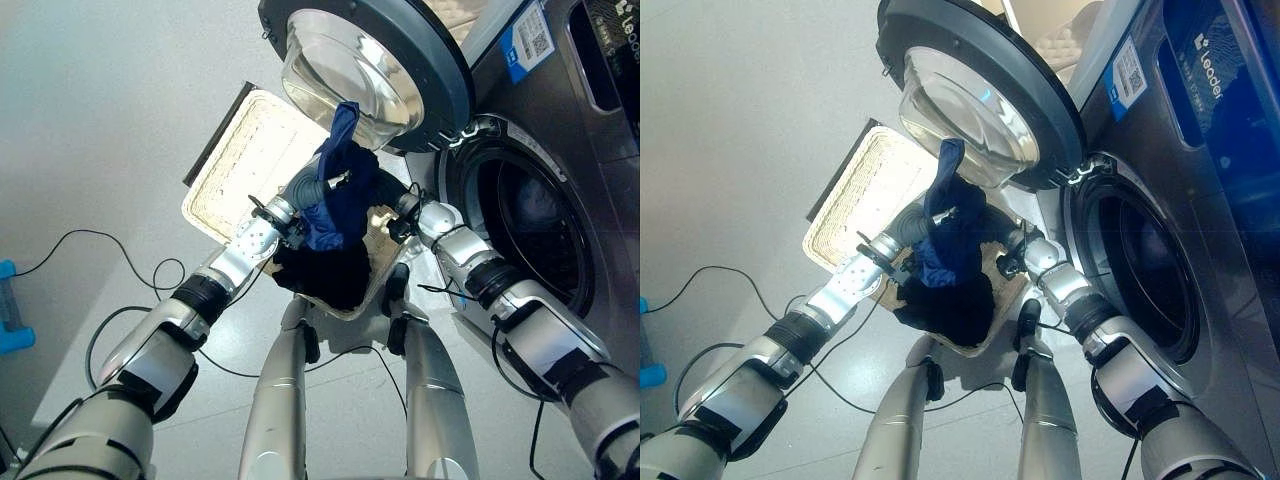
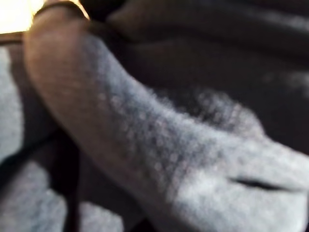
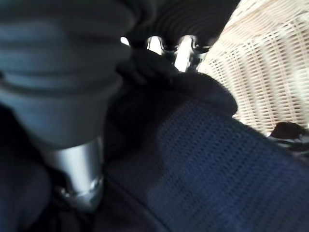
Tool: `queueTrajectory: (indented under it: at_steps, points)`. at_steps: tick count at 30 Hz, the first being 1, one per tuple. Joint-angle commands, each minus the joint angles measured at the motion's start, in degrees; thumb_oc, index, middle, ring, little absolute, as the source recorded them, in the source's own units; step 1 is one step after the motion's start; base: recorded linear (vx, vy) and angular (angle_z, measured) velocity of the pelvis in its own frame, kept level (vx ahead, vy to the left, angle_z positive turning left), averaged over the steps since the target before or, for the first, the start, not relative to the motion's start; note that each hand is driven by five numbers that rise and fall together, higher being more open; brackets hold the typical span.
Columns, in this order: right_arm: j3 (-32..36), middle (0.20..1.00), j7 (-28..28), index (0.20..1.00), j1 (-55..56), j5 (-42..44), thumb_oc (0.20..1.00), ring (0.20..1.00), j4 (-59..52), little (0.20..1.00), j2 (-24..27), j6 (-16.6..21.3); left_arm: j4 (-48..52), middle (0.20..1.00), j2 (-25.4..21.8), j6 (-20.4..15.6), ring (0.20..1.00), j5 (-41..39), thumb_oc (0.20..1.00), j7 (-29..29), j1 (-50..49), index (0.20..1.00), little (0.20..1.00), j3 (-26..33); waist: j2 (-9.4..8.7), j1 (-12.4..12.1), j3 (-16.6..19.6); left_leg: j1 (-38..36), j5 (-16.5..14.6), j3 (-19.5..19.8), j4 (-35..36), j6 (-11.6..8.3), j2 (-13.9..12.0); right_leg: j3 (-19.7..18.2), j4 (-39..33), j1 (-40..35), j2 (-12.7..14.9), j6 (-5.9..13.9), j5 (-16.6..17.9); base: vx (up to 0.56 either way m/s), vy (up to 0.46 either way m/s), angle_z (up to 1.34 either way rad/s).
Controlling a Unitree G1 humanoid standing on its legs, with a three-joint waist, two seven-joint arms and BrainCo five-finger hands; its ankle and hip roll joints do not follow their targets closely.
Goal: Put the clothes into the washing machine.
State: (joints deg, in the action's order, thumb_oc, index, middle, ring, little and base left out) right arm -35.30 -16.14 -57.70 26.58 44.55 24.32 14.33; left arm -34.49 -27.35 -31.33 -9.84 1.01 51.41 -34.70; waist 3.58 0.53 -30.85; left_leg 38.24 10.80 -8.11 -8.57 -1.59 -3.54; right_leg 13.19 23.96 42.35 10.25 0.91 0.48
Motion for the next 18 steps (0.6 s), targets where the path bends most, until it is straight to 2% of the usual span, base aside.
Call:
queueTrajectory:
  at_steps: [1,4,10,11,12,13,14,18]
  points:
    - [-0.5,1.000,-2.2,1.000,-1.7,-2.5,1.000,1.000,-0.4,1.000,-3.8,0.2,3.0,0.200,5.5,-5.8,0.200,-4.4,0.200,-0.3,4.6,0.200,0.200,2.7,0.38,-1.2,1.1,0.3,-7.7,-1.8,-5.1,-2.98,3.0,1.1,-2.1,-0.7,-1.0,5.59,1.0,0.00,0.000,0.00]
    - [-0.9,1.000,-3.0,1.000,-1.9,-2.8,1.000,1.000,1.0,1.000,-4.2,-0.3,3.3,0.200,6.3,-6.5,0.200,-4.5,0.200,-0.3,4.8,0.200,0.200,2.8,0.42,-1.4,1.1,0.3,-7.6,-1.7,-4.9,-2.96,3.1,1.2,-2.3,-0.8,-1.0,5.53,1.1,0.00,0.000,0.00]
    - [0.0,1.000,-5.9,1.000,-2.0,3.6,1.000,1.000,1.8,1.000,-5.4,0.7,4.3,0.200,7.5,-5.0,0.200,-3.3,0.200,0.5,5.3,0.200,0.200,2.7,0.40,-1.5,1.1,0.2,-7.5,-1.5,-4.8,-2.87,3.4,1.4,-2.3,-1.0,-1.1,5.47,1.2,0.00,0.000,0.00]
    - [0.6,0.918,-6.4,0.918,-1.9,5.3,0.918,0.918,1.9,0.918,-5.7,1.1,4.2,0.200,7.6,-4.8,0.200,-3.0,0.200,0.6,5.4,0.200,0.200,2.5,0.39,-1.6,1.1,0.1,-7.4,-1.5,-4.7,-2.87,3.5,1.5,-2.3,-1.0,-1.2,5.51,1.2,0.00,0.000,0.00]
    - [0.8,0.736,-6.6,0.736,-1.9,6.3,0.736,0.736,2.0,0.736,-5.8,1.4,4.2,0.200,7.7,-4.7,0.200,-2.9,0.200,0.7,5.4,0.200,0.200,2.5,0.39,-1.6,1.1,0.1,-7.4,-1.5,-4.6,-2.87,3.5,1.5,-2.3,-1.1,-1.2,5.52,1.2,0.00,0.000,0.00]
    - [1.1,0.533,-6.7,0.533,-1.9,7.8,0.533,0.533,1.8,0.533,-6.1,1.7,4.2,0.200,7.8,-4.4,0.200,-2.8,0.200,0.7,5.5,0.200,0.200,2.5,0.39,-1.6,1.1,0.1,-7.4,-1.4,-4.6,-2.92,3.5,1.5,-2.4,-1.1,-1.2,5.51,1.2,0.00,0.000,0.00]
    - [2.0,0.200,-8.1,0.200,-1.8,11.8,0.200,0.200,1.8,0.200,-6.6,2.2,4.1,0.200,7.8,-3.9,0.200,-2.8,0.200,0.7,5.6,0.200,0.200,2.6,0.41,-1.6,1.1,0.2,-7.5,-1.4,-4.8,-2.99,3.6,1.4,-2.3,-1.0,-1.2,5.51,1.2,0.00,0.000,0.00]
    - [4.2,0.200,-10.2,0.200,-0.9,18.4,0.200,0.200,1.6,0.200,-8.0,3.0,3.4,0.200,7.7,-3.6,0.200,-2.9,0.200,0.3,5.8,0.200,0.200,2.7,0.48,-1.3,1.1,0.6,-7.3,-1.3,-4.6,-3.06,3.7,1.5,-2.8,-0.7,-1.4,5.50,1.5,0.00,0.000,0.00]
